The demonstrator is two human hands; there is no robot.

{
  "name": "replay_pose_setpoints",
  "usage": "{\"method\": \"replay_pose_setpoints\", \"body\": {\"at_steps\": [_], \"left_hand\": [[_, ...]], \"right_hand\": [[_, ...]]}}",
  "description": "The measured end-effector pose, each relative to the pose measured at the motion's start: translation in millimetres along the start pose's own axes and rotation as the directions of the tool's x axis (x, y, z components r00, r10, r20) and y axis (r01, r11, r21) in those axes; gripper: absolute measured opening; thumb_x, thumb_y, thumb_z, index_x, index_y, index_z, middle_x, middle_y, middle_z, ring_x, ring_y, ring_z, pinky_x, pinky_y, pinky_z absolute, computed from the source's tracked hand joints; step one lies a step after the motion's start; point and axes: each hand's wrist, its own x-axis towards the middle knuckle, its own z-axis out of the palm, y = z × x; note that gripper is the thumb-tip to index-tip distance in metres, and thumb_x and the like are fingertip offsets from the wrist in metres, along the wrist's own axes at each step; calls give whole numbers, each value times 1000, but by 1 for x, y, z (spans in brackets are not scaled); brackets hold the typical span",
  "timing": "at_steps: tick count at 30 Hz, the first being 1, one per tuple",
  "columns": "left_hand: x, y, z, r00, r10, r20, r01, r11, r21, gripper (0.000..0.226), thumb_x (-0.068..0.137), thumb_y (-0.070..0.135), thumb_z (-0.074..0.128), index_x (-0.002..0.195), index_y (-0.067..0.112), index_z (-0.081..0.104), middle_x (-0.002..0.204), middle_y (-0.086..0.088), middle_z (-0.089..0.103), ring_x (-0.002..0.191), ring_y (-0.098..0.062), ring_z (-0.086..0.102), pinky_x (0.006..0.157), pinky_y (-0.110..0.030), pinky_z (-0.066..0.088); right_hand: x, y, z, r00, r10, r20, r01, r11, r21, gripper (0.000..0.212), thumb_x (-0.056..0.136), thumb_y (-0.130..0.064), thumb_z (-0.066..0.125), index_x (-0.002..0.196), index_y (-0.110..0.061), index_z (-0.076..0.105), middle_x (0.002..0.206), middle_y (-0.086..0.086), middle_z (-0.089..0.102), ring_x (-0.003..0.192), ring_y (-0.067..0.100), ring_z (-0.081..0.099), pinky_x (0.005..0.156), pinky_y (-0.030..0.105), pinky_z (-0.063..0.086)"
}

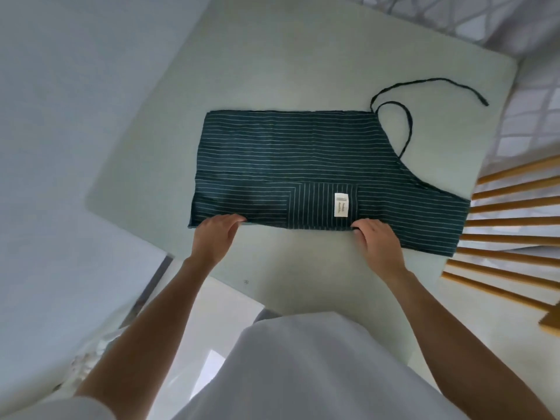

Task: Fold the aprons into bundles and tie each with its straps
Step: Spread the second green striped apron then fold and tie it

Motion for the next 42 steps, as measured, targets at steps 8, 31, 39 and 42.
{"method": "replay_pose_setpoints", "body": {"at_steps": [8,31,39,42], "left_hand": [[-15,4,-39,982,6,-188,-14,999,-39,9,88,27,63,86,19,68,72,6,69,57,-12,62,55,-6,28],[155,-29,-16,990,-138,-21,139,987,74,27,98,39,40,106,27,62,88,4,68,68,-21,62,60,-34,53],[162,-21,-6,977,-159,-144,175,979,101,20,95,29,52,95,16,67,84,-3,66,73,-24,60,54,-29,40],[163,-13,-4,966,-159,-203,184,976,114,13,90,19,59,100,14,65,98,-7,66,91,-28,58,75,-41,45]], "right_hand": [[2,-7,-59,999,-33,-16,33,999,22,17,95,-13,49,110,-9,55,73,0,61,60,19,58,52,29,42],[210,5,-33,967,252,44,-232,935,-270,28,99,-29,43,105,-7,58,93,12,65,79,28,60,64,31,34],[224,7,-22,983,183,13,-164,911,-378,27,99,-24,42,98,-2,58,89,14,64,72,28,55,64,33,30],[218,11,-21,985,173,13,-165,957,-237,25,95,-26,49,109,-6,57,103,14,63,92,29,56,76,36,39]]}}
